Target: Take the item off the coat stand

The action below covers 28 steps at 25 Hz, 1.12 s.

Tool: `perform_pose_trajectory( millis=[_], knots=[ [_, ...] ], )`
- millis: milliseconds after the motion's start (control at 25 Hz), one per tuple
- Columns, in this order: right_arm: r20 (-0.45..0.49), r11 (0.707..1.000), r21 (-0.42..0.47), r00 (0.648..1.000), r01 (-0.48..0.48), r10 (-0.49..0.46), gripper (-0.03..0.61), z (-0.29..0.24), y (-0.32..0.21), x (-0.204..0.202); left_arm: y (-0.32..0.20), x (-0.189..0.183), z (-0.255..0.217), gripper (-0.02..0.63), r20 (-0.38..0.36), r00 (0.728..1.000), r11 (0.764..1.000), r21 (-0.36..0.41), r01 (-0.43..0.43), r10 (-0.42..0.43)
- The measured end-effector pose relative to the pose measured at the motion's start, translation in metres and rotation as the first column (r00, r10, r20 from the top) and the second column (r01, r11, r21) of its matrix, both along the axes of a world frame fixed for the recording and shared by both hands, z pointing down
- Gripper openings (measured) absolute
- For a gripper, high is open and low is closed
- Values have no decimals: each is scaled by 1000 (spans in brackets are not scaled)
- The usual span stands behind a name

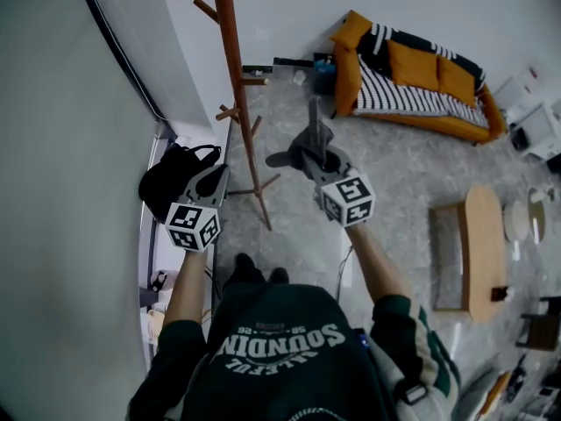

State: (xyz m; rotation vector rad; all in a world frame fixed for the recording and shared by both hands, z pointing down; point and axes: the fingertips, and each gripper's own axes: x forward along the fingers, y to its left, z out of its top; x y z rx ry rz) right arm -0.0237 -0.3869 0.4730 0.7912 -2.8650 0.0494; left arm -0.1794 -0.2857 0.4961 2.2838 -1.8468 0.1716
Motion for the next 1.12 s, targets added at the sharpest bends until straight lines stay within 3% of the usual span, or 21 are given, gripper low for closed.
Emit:
perform_pose_trajectory(
  millis=[360, 1120],
  knots=[
    [1, 999, 0, 999, -36, 36, 32, 13, 15, 9, 3, 9, 4, 0, -1, 1000, 1000, -4, -22, 22],
    [-7, 1000, 19, 1000, -23, 23, 32, 4, 22, 2, 6, 6, 5, 0, -9, 1000, 1000, -1, -17, 17]
  ],
)
